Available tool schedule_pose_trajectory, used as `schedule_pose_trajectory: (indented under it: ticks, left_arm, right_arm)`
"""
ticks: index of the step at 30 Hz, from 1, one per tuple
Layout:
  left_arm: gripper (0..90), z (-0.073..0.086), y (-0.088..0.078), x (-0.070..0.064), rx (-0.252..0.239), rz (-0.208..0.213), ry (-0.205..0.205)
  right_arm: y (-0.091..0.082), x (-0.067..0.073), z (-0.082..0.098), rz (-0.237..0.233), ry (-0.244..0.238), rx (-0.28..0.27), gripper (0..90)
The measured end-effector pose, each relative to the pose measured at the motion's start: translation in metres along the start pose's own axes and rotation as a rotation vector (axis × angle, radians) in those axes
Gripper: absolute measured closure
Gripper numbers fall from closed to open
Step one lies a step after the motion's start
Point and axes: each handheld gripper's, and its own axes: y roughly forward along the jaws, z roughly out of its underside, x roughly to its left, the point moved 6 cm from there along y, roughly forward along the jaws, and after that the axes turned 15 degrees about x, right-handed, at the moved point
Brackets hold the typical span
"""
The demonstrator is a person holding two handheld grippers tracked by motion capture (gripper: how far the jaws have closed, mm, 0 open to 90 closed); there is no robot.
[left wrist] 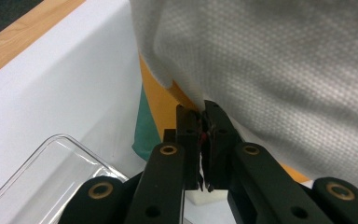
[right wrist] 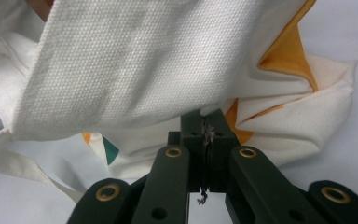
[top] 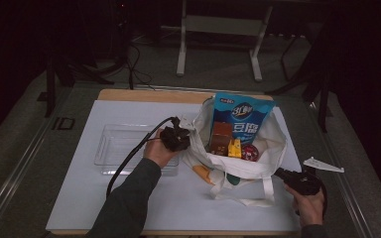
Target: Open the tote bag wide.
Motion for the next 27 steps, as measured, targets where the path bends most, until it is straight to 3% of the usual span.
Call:
schedule_pose_trajectory:
  ticks: [17,21,27]
  left_arm:
    - [86.5,0.003,0.007,0.004,0.026,0.008,-0.016]
    - [78.9,0.006,0.003,0.004,0.013,0.038,-0.019]
    - [66.3,0.010,-0.007,0.009,-0.012,0.042,-0.034]
  right_arm:
    - [0.017,-0.005,0.013,0.053,0.009,0.100,89.1]
    - [0.013,-0.005,0.012,0.043,0.013,0.086,89.0]
    - [0.012,-0.005,0.011,0.038,0.011,0.080,89.0]
